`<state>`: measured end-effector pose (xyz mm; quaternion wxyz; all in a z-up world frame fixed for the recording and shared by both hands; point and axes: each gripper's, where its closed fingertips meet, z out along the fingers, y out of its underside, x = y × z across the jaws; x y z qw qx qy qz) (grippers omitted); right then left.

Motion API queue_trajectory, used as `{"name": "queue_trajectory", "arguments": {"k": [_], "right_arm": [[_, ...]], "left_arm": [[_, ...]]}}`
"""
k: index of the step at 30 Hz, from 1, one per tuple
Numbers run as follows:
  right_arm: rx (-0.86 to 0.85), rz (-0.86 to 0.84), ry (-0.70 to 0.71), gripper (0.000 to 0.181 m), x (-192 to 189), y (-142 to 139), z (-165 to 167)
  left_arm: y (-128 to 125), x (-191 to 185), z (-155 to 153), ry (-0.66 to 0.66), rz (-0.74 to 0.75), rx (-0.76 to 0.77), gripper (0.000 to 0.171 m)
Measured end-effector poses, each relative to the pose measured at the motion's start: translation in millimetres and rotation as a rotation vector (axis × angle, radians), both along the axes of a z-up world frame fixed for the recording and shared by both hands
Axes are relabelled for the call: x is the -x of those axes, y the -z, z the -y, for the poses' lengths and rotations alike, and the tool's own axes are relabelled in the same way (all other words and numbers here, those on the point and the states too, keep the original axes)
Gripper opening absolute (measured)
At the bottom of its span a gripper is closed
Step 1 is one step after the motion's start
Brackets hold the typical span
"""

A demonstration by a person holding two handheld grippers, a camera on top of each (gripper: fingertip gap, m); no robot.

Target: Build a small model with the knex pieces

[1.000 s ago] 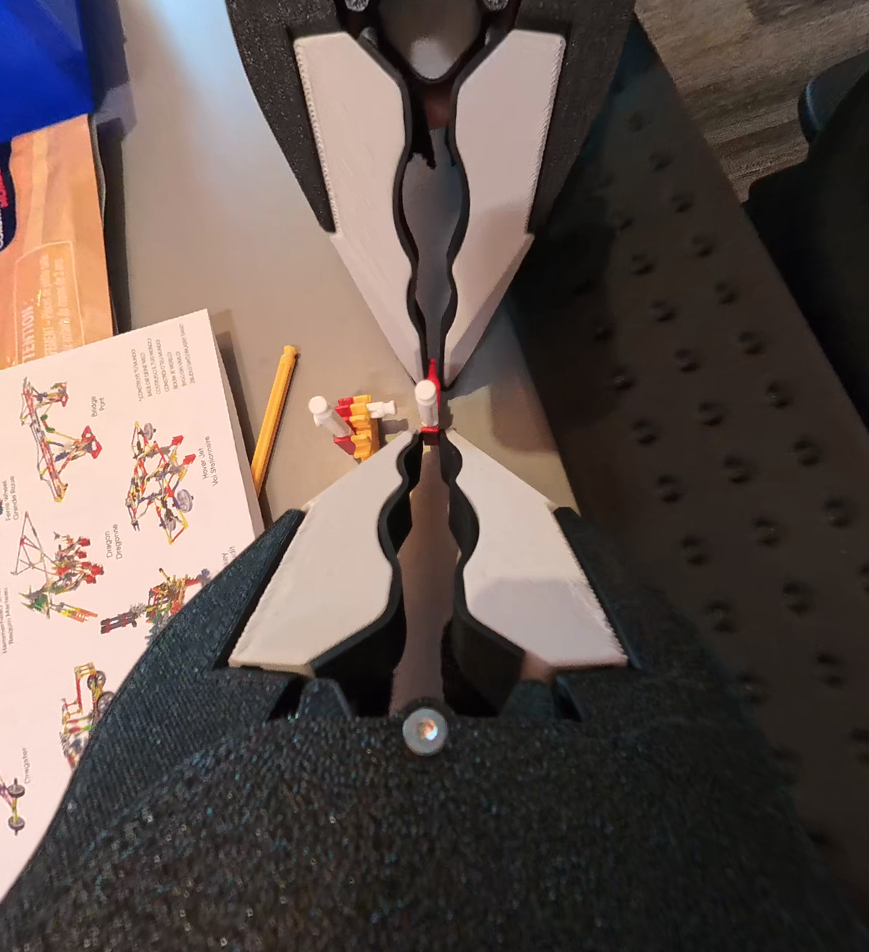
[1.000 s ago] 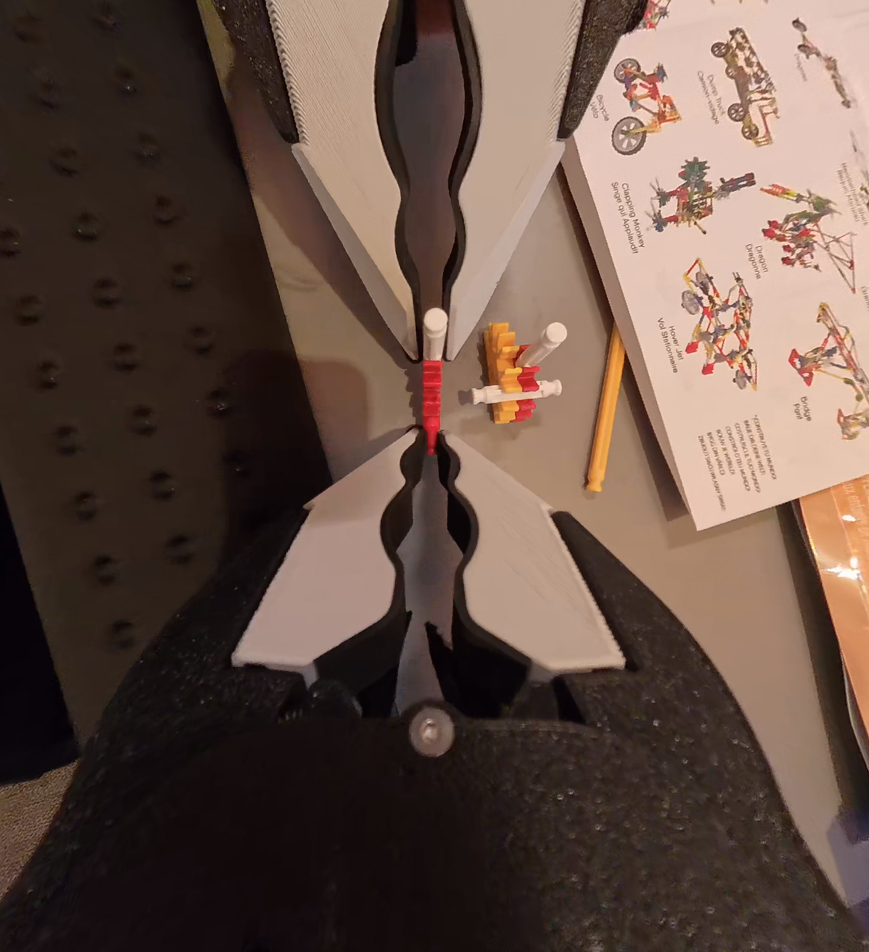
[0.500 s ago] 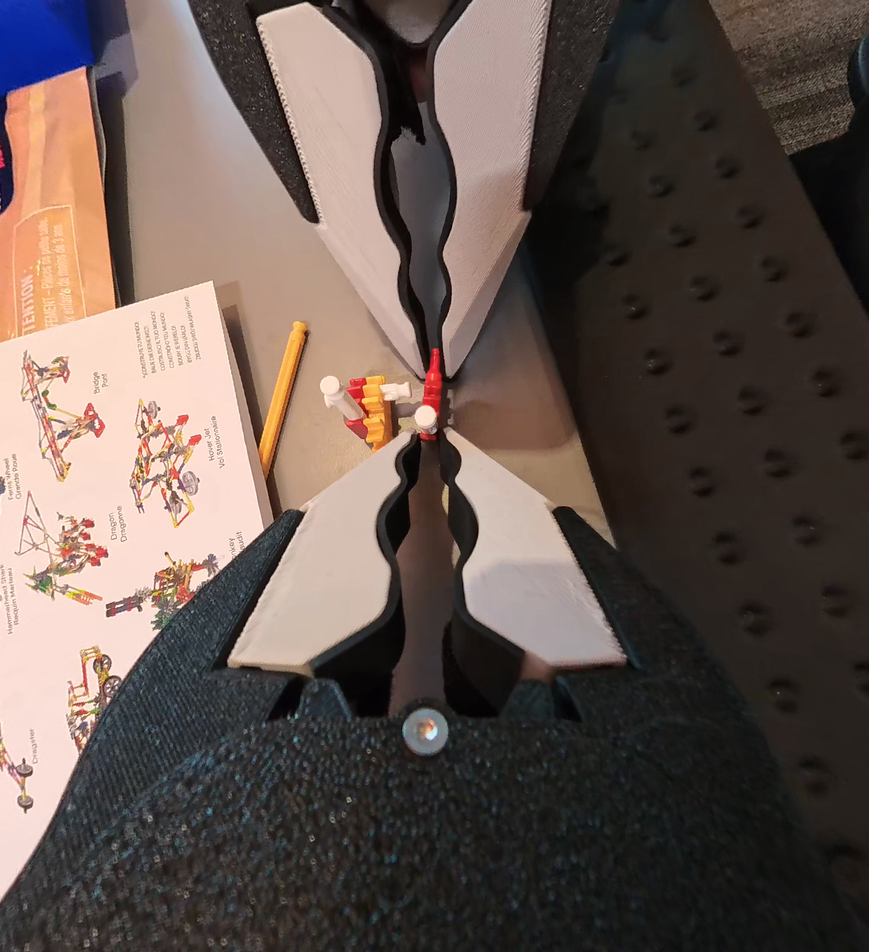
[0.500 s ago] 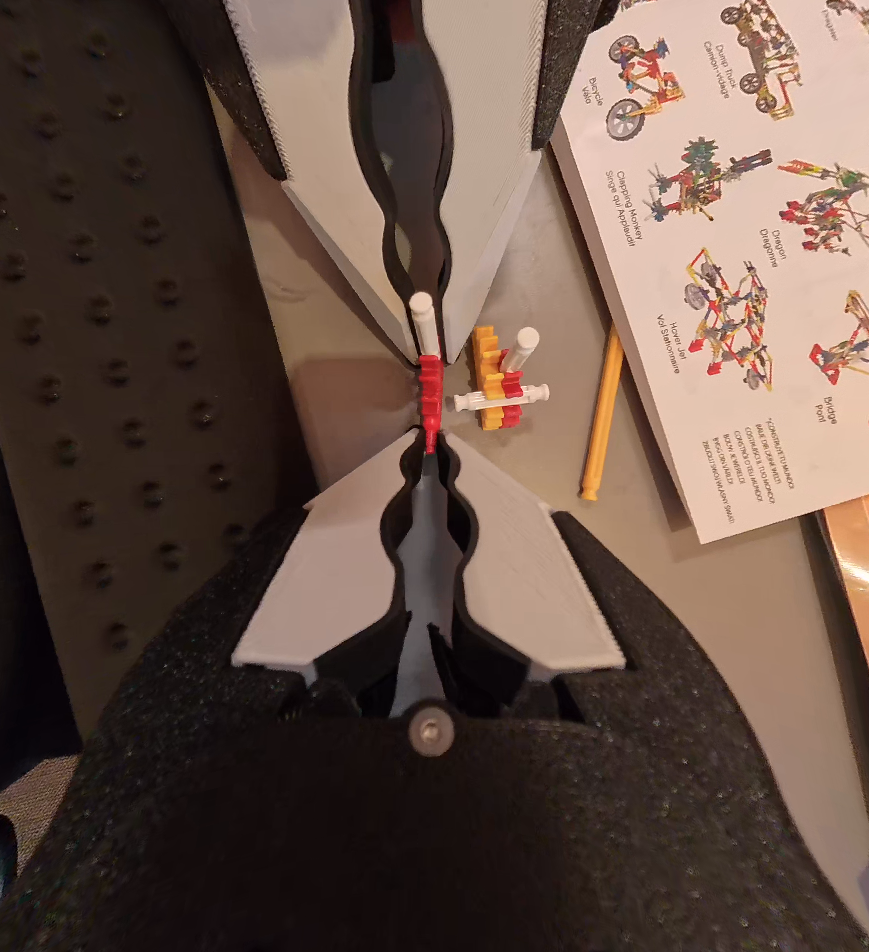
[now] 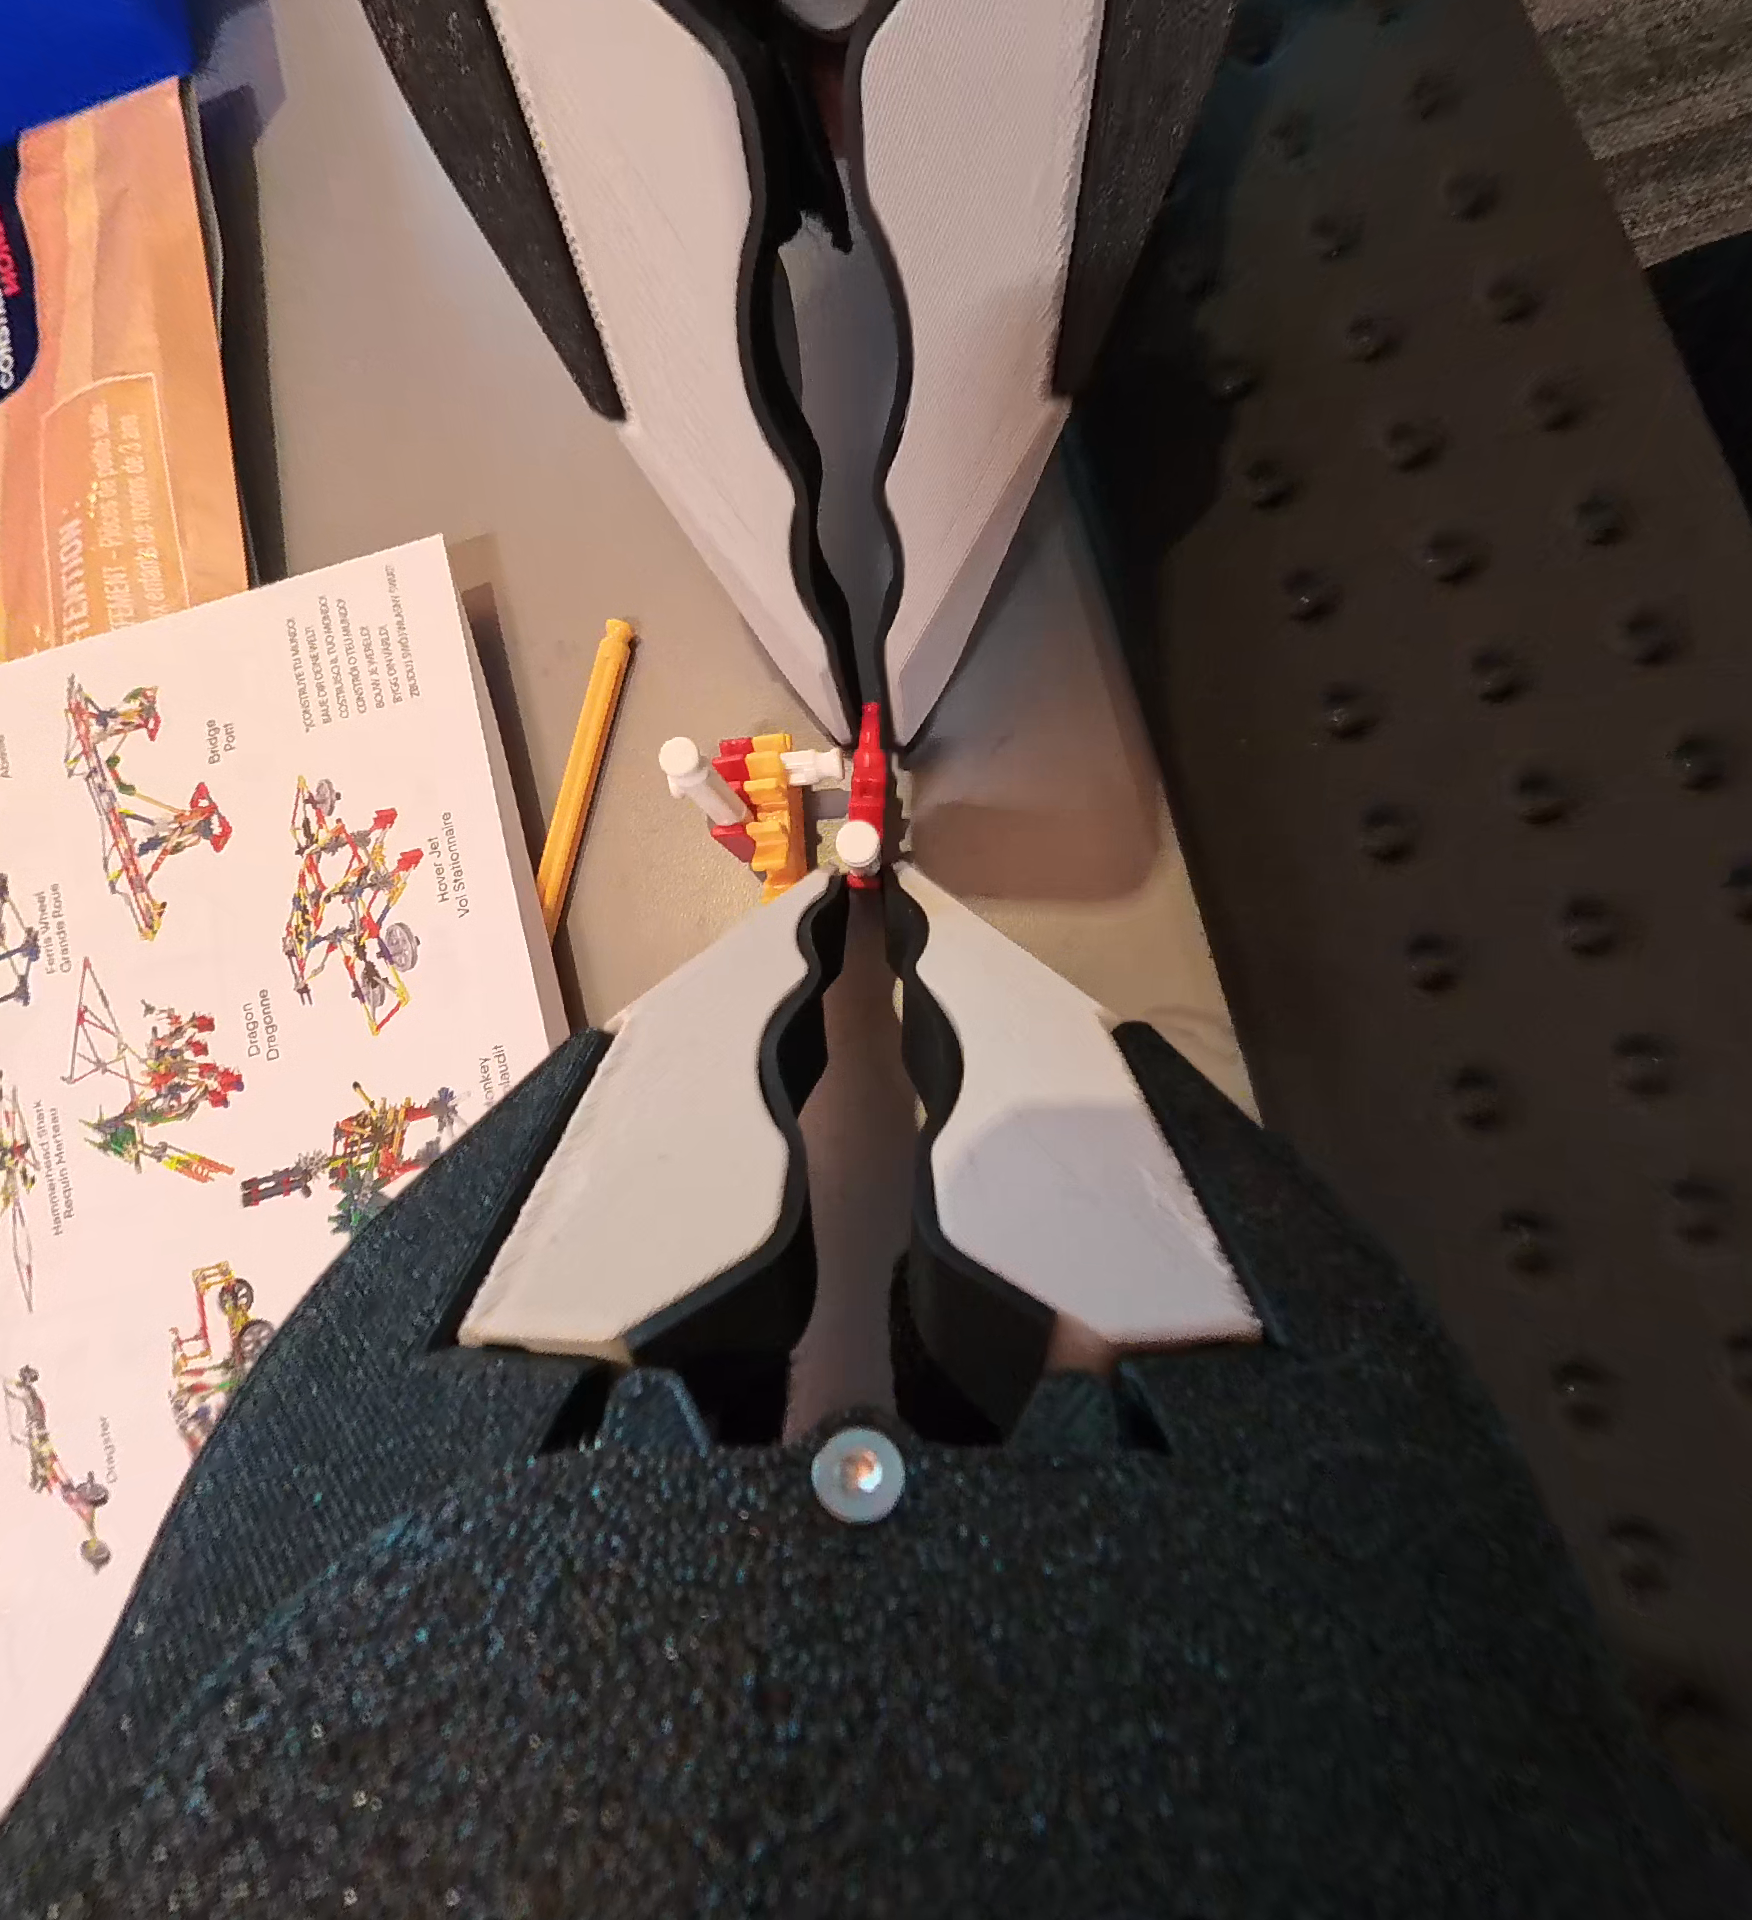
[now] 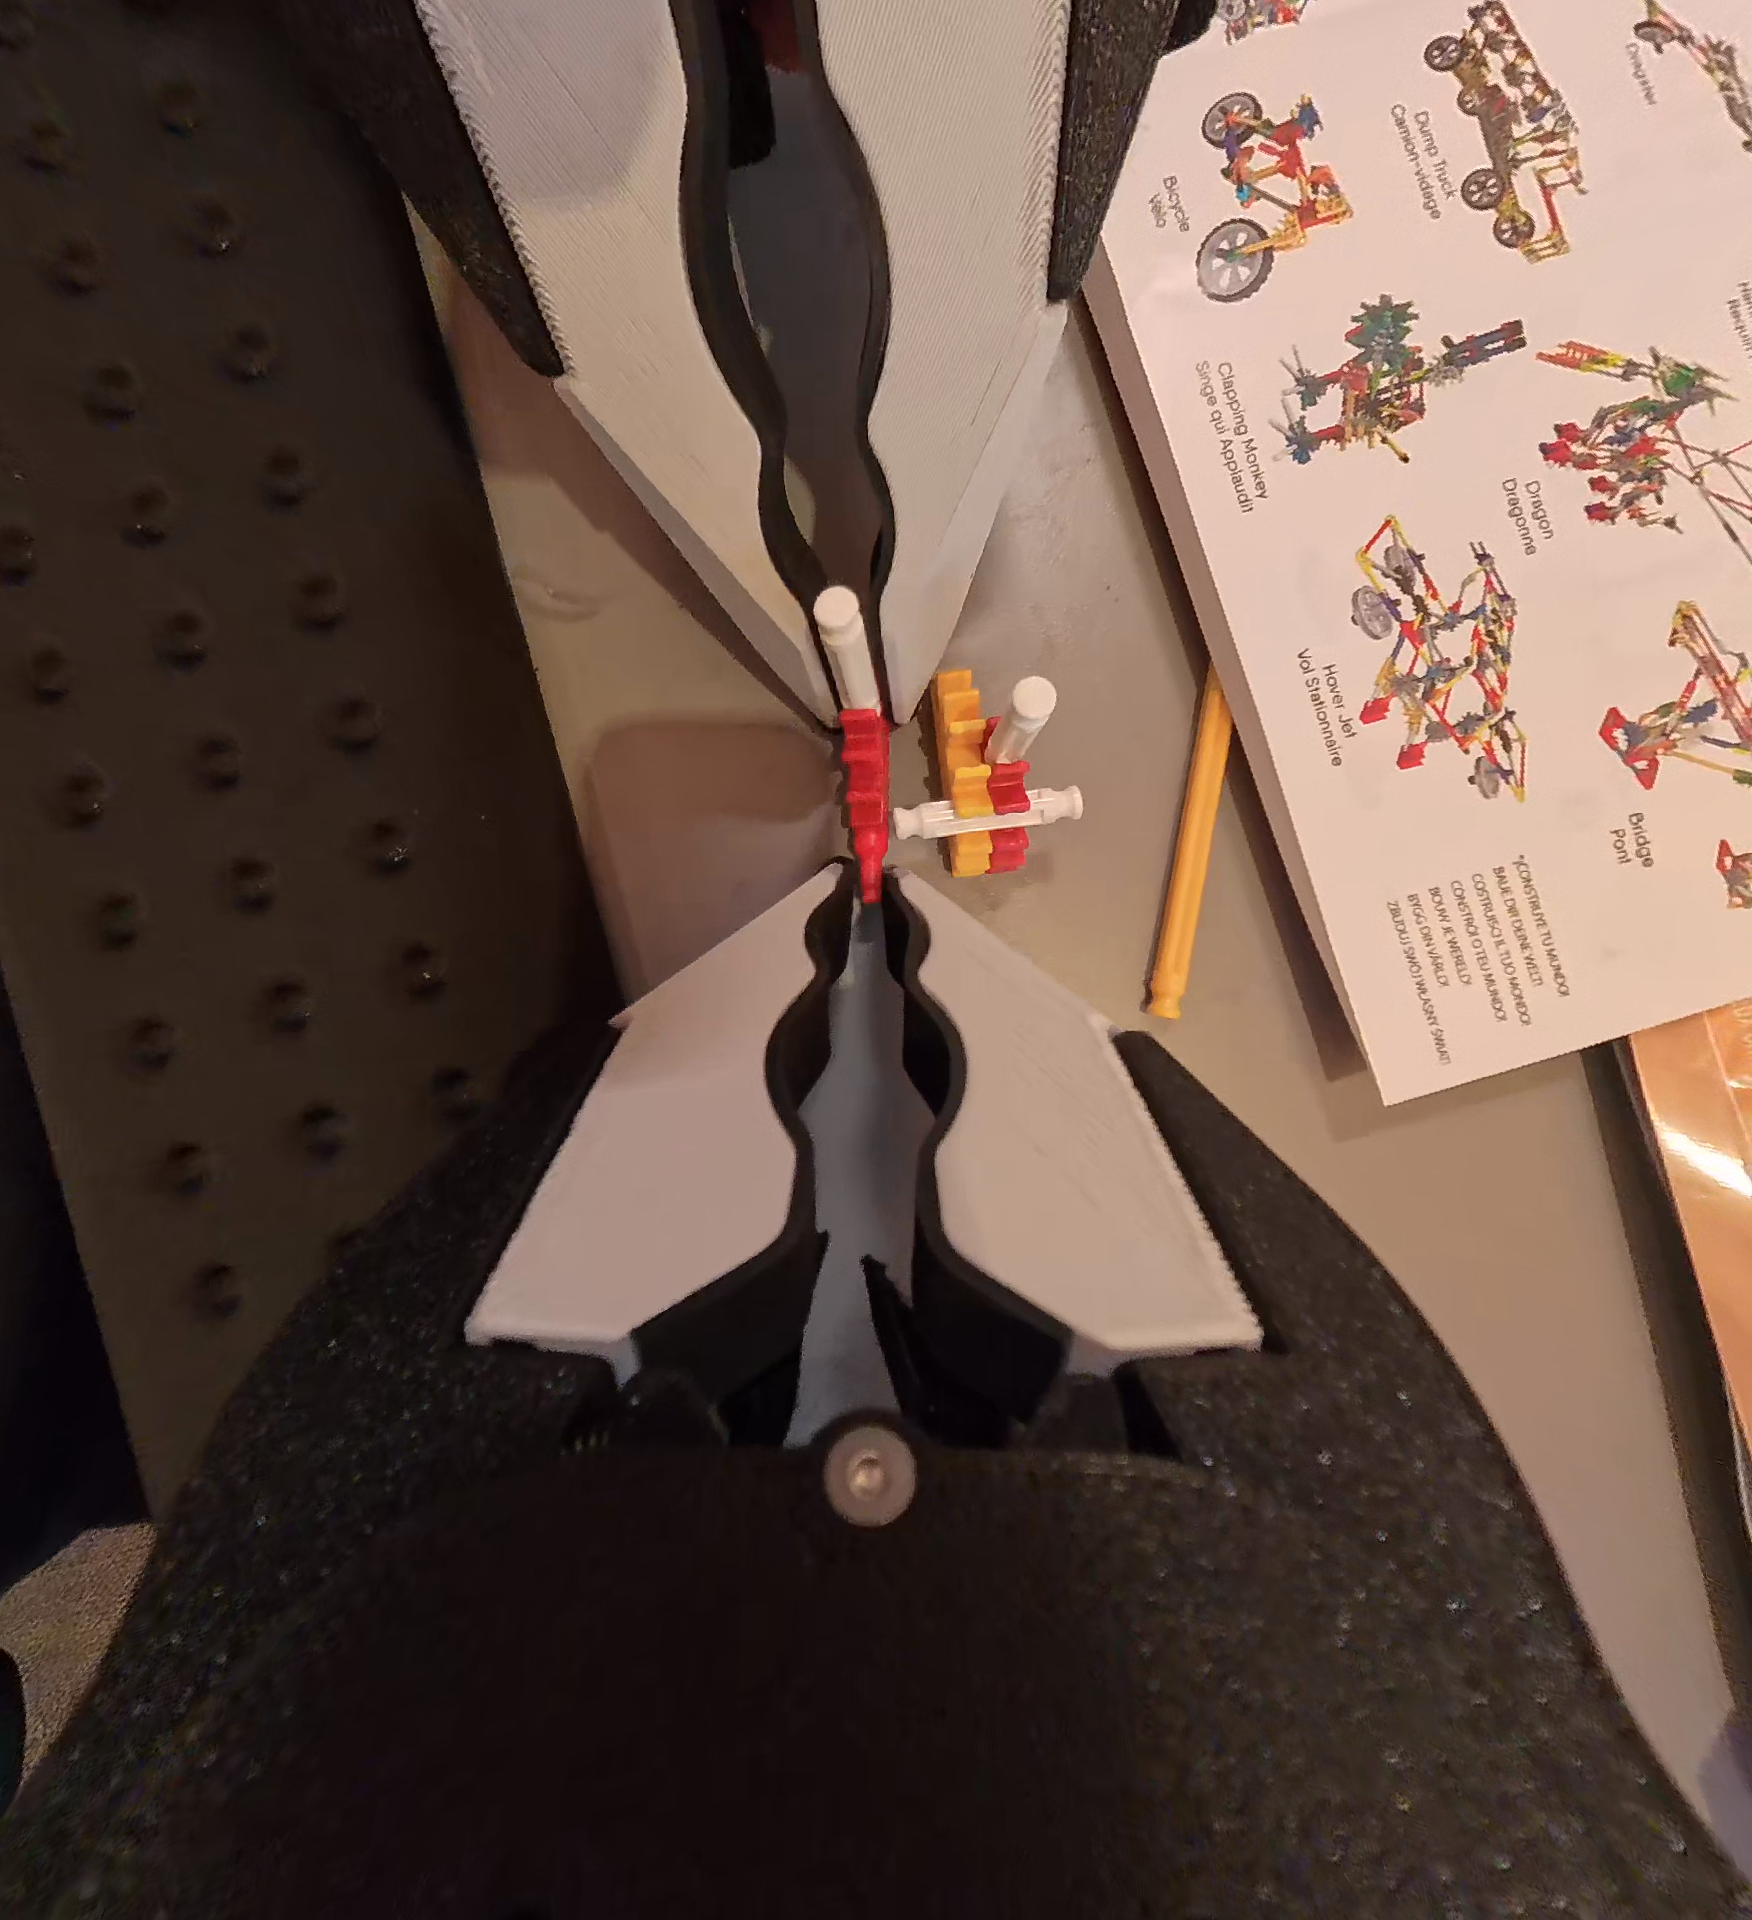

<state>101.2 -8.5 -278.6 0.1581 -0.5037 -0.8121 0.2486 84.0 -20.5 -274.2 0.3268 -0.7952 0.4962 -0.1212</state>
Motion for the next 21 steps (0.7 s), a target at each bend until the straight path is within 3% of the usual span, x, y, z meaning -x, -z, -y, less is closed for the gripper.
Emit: {"name": "queue_trajectory", "arguments": {"k": [4, 9, 13, 17, 21], "right_arm": [[-0.009, 0.003, -0.001, 0.022, -6, -4, -6], [-0.044, -0.060, 0.009, 0.031, -4, -19, -19], [-0.067, -0.078, -0.016, 0.060, 5, -12, -19], [-0.065, -0.084, -0.032, 0.062, 14, -1, -15], [-0.054, -0.100, -0.035, 0.051, 18, 1, -13]], "left_arm": [[-1, 3, -1, -0.011, -0.002, -0.005, 0.003], [0, 5, -2, -0.030, -0.008, 0.006, 0.003], [0, 6, -3, -0.036, -0.007, 0.004, 0.003], [2, 6, -3, -0.038, -0.009, 0.004, 0.005], [1, 7, -5, -0.045, -0.010, -0.003, 0.008]]}}
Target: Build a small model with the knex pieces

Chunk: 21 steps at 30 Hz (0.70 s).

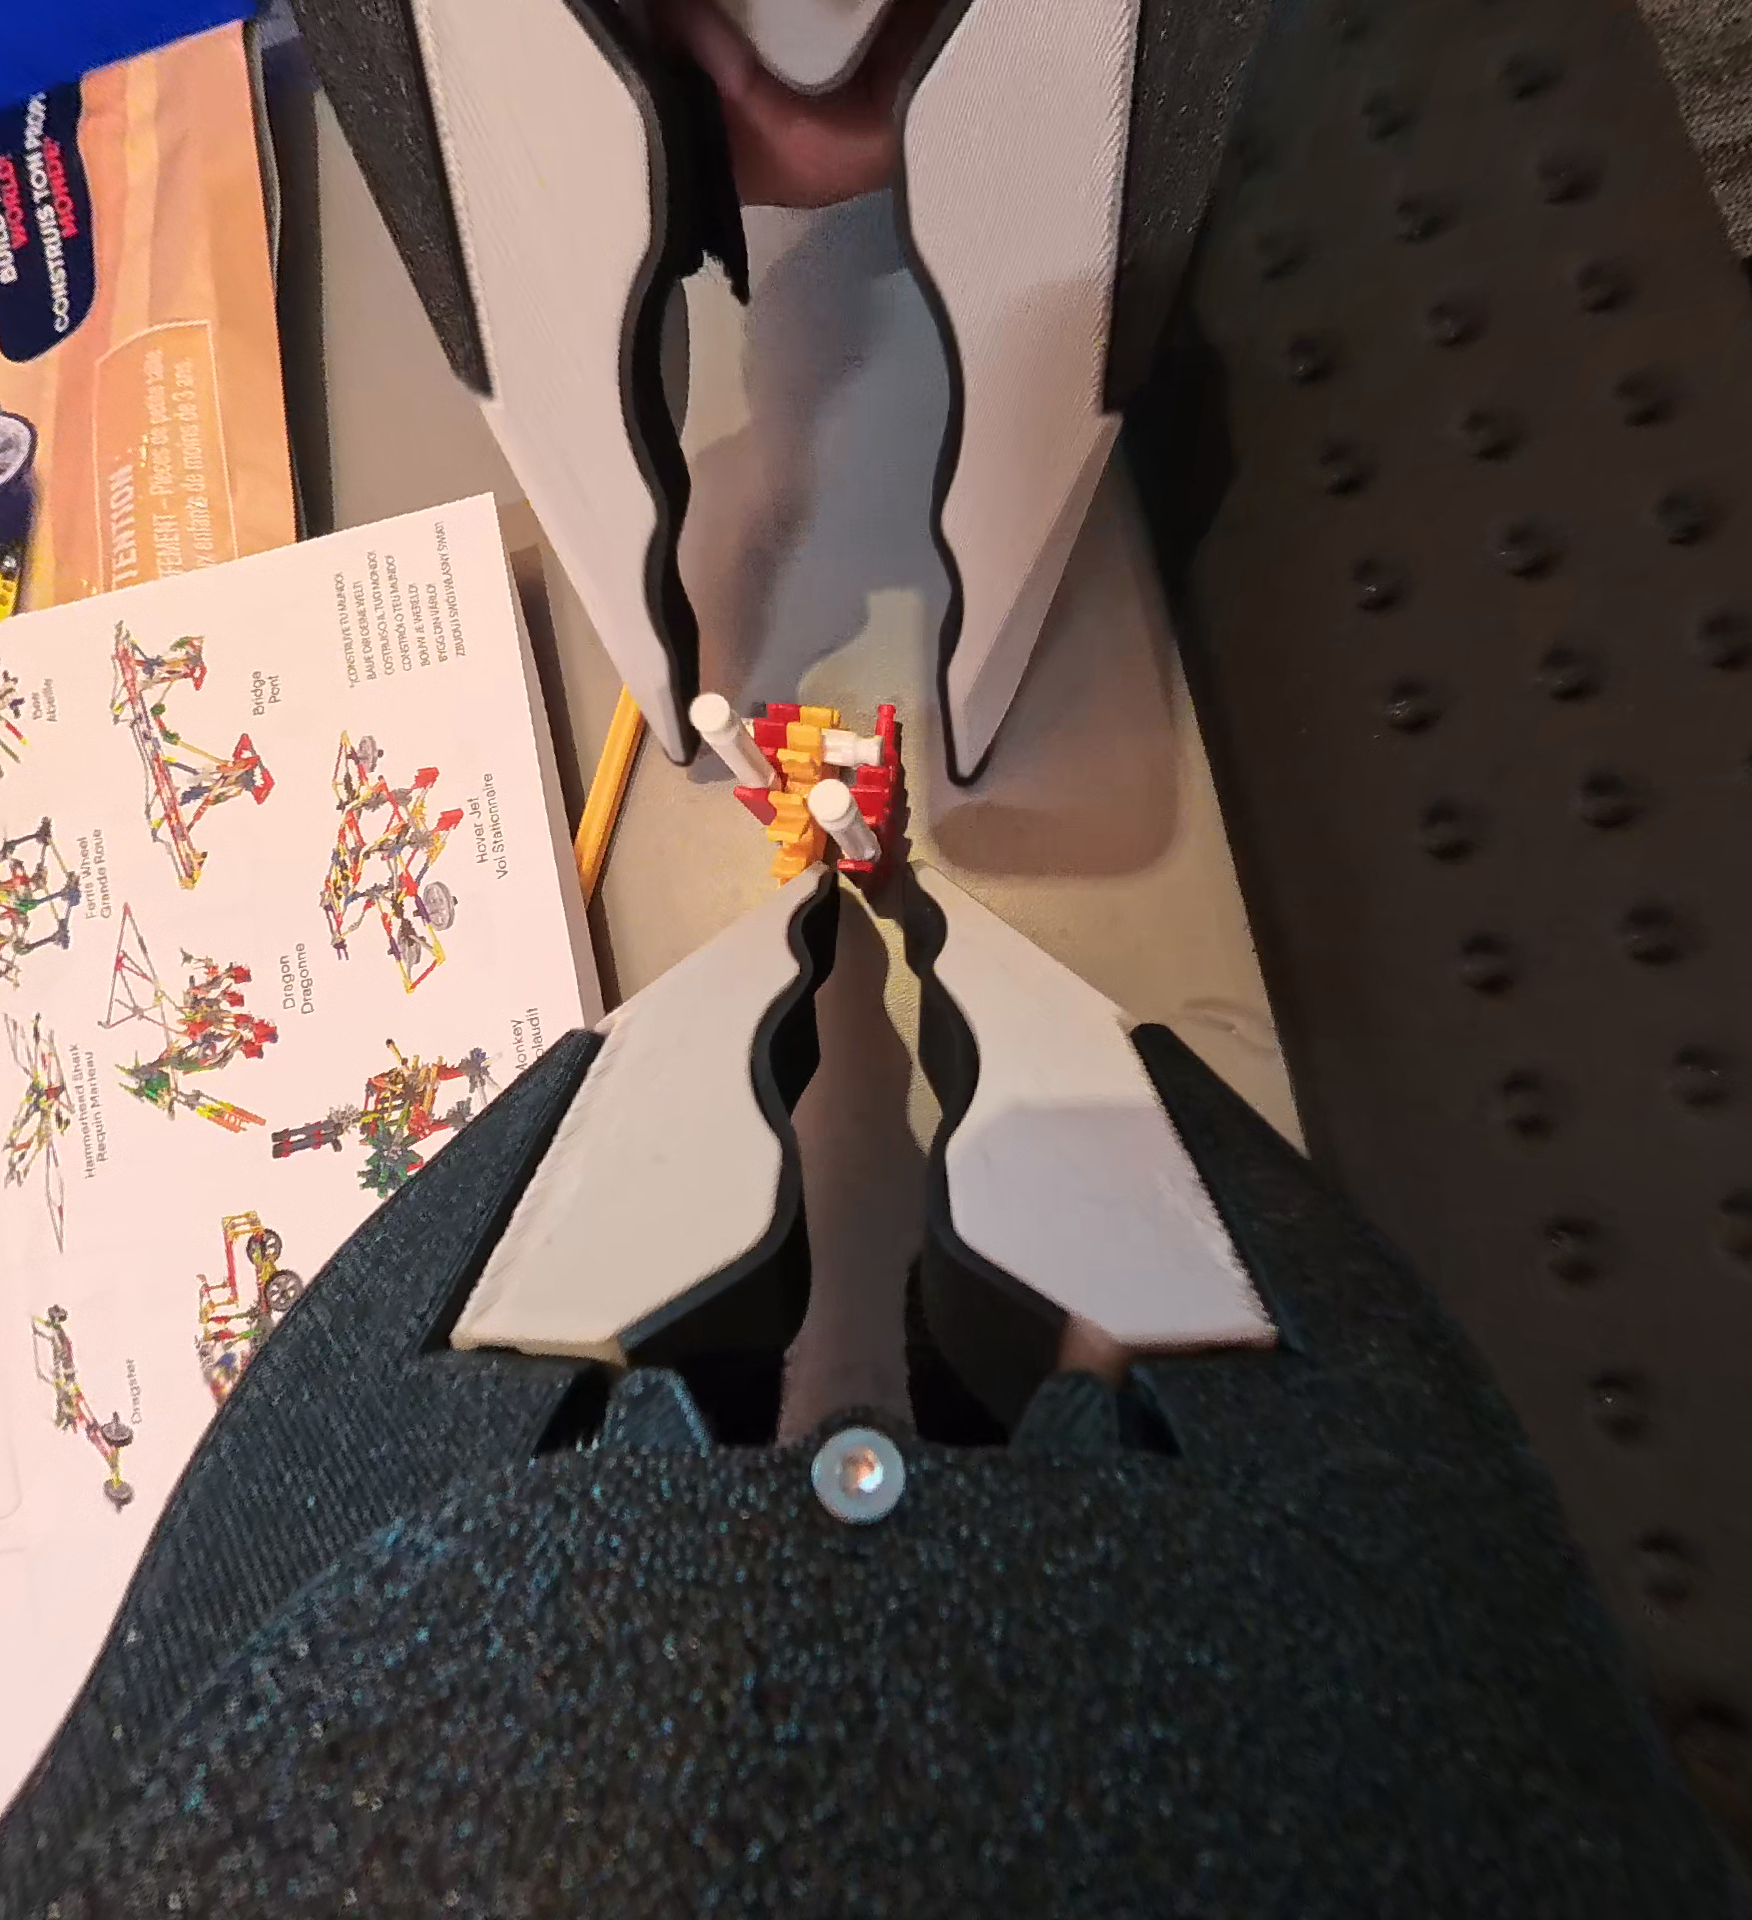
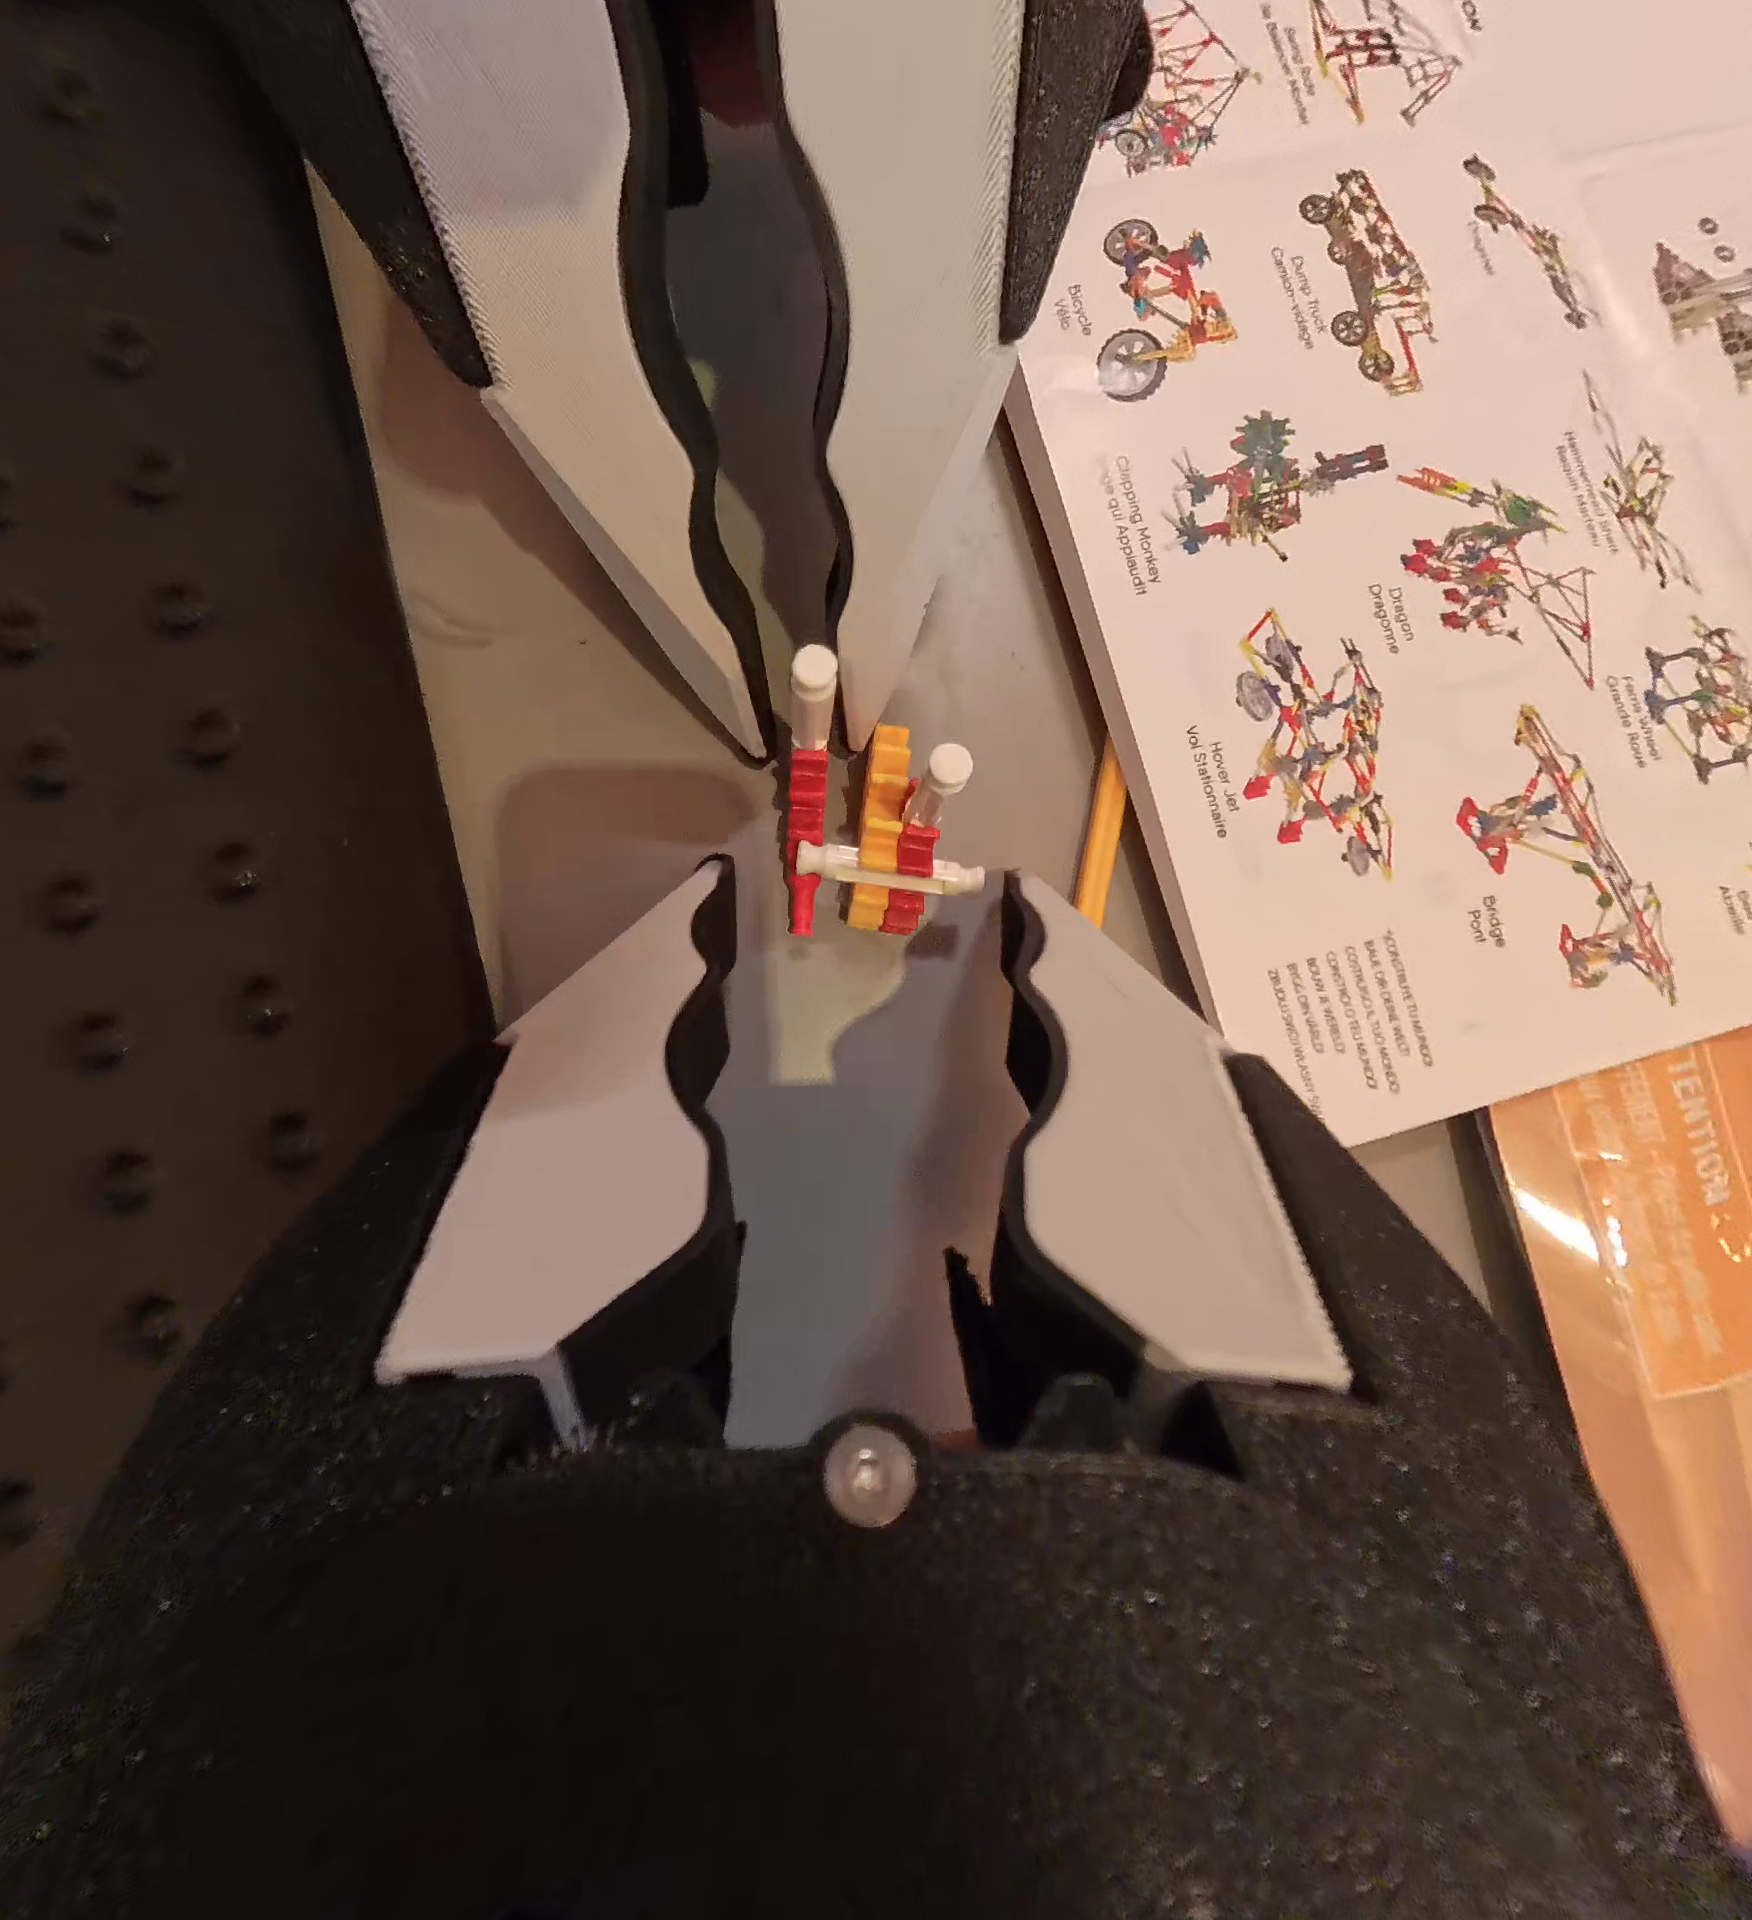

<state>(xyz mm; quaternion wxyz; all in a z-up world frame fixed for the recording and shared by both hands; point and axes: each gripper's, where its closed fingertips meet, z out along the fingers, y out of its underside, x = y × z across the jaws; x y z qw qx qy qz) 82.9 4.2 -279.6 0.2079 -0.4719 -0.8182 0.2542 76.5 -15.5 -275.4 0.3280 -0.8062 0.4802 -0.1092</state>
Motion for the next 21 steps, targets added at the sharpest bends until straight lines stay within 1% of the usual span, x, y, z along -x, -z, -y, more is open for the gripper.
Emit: {"name": "queue_trajectory", "arguments": {"k": [2, 3, 5, 10, 11, 13, 14, 16, 18, 19, 21], "right_arm": [[0.002, -0.004, -0.002, 0.048, 0, 0, 0], [0.001, -0.008, -0.003, 0.042, 0, 0, 0], [0.009, -0.008, -0.007, 0.038, 0, 0, 1], [0.024, -0.016, -0.011, 0.036, -1, 0, 2], [0.027, -0.015, -0.016, 0.034, -1, 0, 3], [0.034, -0.014, -0.020, 0.032, -1, 1, 4], [0.035, -0.014, -0.022, 0.032, -1, 1, 4], [0.037, -0.014, -0.027, 0.030, -1, 1, 4], [0.040, -0.014, -0.029, 0.031, -1, 1, 4], [0.041, -0.015, -0.031, 0.031, -1, 1, 4], [0.044, -0.015, -0.033, 0.031, -1, 1, 4]], "left_arm": [[1, 2, -1, -0.006, -0.017, -0.004, 0.009], [1, 3, 0, -0.006, -0.027, -0.004, 0.010], [1, 6, 0, -0.010, -0.051, -0.005, 0.011], [1, 17, -3, -0.043, -0.109, -0.028, 0.015], [1, 16, -4, -0.045, -0.104, -0.035, 0.018], [1, 15, -9, -0.054, -0.089, -0.055, 0.032], [1, 12, -10, -0.046, -0.069, -0.056, 0.033], [2, 6, -12, -0.027, -0.048, -0.064, 0.029], [2, 0, -11, 0.006, -0.031, -0.068, 0.018], [3, -1, -10, 0.011, -0.022, -0.060, 0.016], [3, -3, -10, 0.018, -0.011, -0.059, 0.015]]}}
